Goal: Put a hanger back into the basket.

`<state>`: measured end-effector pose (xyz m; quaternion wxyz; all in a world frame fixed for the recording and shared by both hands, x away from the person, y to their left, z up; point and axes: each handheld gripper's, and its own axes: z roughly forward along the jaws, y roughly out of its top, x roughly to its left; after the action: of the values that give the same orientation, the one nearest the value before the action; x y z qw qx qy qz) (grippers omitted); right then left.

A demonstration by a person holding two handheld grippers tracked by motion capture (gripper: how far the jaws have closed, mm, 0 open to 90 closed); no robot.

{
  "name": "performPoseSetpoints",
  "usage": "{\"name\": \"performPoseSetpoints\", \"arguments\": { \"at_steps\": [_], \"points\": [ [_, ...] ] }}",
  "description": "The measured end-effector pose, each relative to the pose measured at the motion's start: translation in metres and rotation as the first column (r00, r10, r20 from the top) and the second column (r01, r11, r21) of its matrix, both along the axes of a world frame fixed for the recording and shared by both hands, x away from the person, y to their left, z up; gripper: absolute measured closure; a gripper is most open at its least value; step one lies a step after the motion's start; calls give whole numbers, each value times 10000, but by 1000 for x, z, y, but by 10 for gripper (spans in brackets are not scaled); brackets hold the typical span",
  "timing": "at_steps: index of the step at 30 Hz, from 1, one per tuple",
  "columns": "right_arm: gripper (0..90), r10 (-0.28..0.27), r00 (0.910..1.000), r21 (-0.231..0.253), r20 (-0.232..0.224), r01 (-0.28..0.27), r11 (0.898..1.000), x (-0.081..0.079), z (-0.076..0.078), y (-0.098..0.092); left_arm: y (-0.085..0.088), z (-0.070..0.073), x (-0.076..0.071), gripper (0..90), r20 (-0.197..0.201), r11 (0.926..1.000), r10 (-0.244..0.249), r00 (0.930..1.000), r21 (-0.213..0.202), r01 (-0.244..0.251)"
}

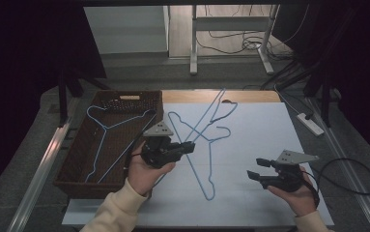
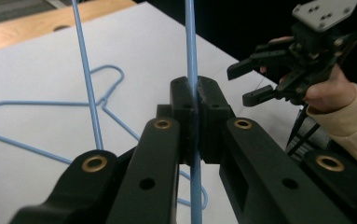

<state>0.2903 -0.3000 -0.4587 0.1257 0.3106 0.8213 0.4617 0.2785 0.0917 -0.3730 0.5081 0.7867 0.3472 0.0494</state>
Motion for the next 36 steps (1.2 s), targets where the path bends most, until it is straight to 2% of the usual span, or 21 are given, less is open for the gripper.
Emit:
{"name": "performPoseSetpoints", "arguments": {
  "at_steps": [4, 7, 12, 15, 22, 31, 36],
  "points": [
    [376, -175, 9998, -105, -66, 174, 9998, 1, -2, 0, 24, 6, -1, 864, 171, 9995, 206, 9996, -240, -201],
    [376, -215, 9997, -133, -71, 214, 9997, 2, -4, -1, 45, 9, -2, 864, 211, 9979, 288, 9994, -586, -275],
    [376, -263, 9996, -178, -103, 261, 9995, 2, -5, 0, 84, 11, -1, 864, 319, 9934, 743, 9967, -902, -711],
    [376, -265, 9995, -198, -143, 262, 9995, 3, -6, 0, 102, 9, 0, 864, 355, 9916, 951, 9948, -917, -916],
    [376, -355, 9992, -283, -192, 350, 9990, 4, -7, -1, 133, 3, 3, 864, 468, 9917, 1064, 9932, -778, -1026],
    [376, -418, 9990, -334, -174, 412, 9986, 5, -9, -1, 170, -10, 8, 864, 219, 9897, 896, 9957, -1139, -866],
    [376, -432, 9989, -389, -161, 426, 9983, 5, -9, -1, 183, -15, 10, 864, 117, 9884, 935, 9955, -1211, -915]
  ]
}}
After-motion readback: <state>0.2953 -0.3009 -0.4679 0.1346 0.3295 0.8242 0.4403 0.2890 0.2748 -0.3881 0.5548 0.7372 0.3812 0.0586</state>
